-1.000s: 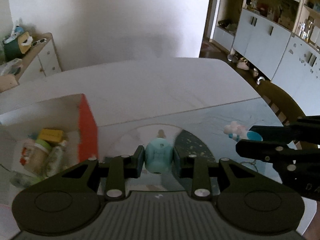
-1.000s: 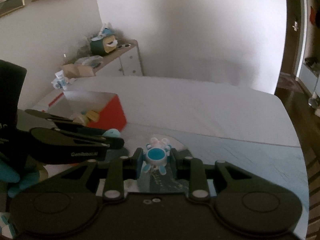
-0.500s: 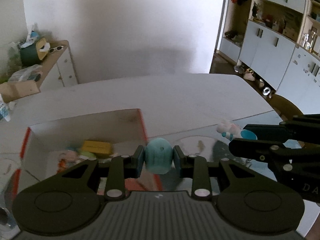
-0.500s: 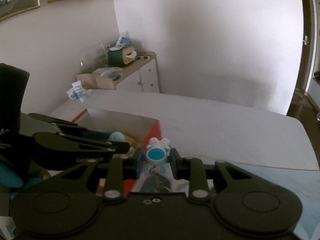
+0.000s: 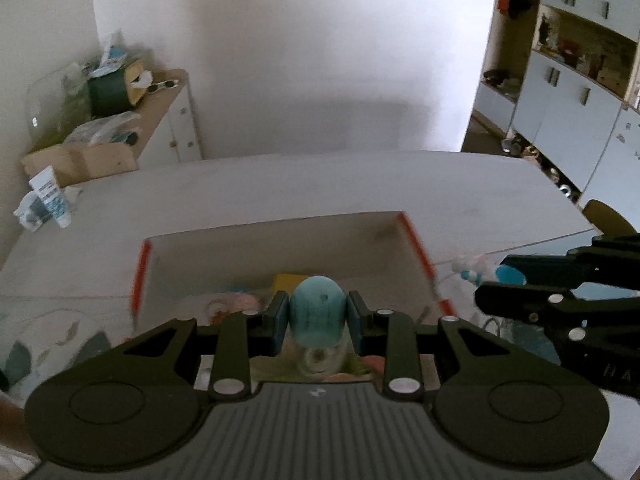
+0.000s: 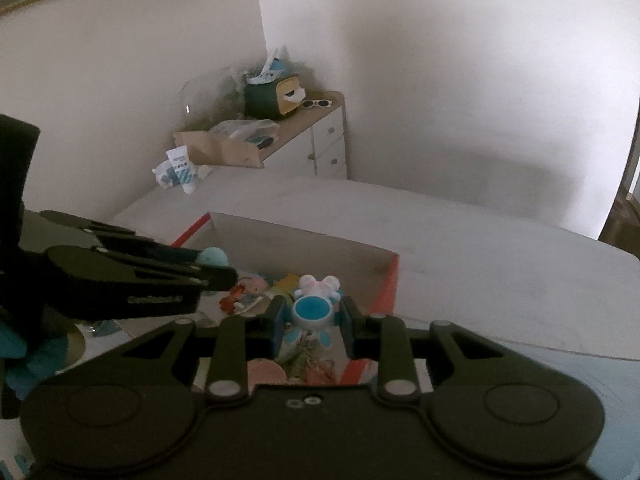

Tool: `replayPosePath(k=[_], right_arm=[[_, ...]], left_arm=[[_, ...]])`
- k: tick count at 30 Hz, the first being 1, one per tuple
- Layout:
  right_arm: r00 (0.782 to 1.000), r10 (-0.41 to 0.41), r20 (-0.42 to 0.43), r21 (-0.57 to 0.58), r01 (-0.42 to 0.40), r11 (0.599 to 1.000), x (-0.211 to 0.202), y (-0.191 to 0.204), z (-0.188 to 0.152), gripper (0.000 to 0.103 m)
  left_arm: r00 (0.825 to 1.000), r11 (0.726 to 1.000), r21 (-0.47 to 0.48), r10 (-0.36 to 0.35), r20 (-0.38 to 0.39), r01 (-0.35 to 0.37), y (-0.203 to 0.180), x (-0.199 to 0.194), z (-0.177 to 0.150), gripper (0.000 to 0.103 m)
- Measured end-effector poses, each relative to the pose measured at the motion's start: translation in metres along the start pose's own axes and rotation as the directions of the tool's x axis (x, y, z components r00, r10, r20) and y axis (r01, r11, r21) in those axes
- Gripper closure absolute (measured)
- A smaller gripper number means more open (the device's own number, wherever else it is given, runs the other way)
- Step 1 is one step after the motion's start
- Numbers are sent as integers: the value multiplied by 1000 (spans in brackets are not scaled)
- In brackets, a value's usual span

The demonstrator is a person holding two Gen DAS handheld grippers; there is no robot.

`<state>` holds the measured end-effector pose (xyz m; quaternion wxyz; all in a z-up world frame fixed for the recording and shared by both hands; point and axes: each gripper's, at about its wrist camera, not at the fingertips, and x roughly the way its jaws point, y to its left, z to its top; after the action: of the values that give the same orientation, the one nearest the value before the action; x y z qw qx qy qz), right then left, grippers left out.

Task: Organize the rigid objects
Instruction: 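Carry the teal toy with the left gripper while the right gripper carries the astronaut keychain into the box, then open the left gripper on the teal toy while the right gripper releases the astronaut keychain in the box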

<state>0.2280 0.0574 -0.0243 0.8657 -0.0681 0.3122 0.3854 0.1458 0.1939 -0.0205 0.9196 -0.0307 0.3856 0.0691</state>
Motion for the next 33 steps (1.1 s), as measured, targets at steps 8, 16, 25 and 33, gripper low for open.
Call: replayPosePath(k=[8,16,25,33], right_arm=[[998,-28,-56,-50,25,998,41,21,4,76],[989,-45,-138,-90,32,995,87,34,-13,76],[970,-68,-232,-152,32,988,121,44,-32,76],[959,-63,-275,-152,21,988,131,45,-36,76]], left_arm=[[996,998,-21,58,-64,-59,48,21,-13,73],[985,995,-37,83,-150,-90,75,57,-26,73],[981,998,0,64,-184,-65,73,89,-27,73],[968,999,2,52,-243,-54,71,113,-24,73]])
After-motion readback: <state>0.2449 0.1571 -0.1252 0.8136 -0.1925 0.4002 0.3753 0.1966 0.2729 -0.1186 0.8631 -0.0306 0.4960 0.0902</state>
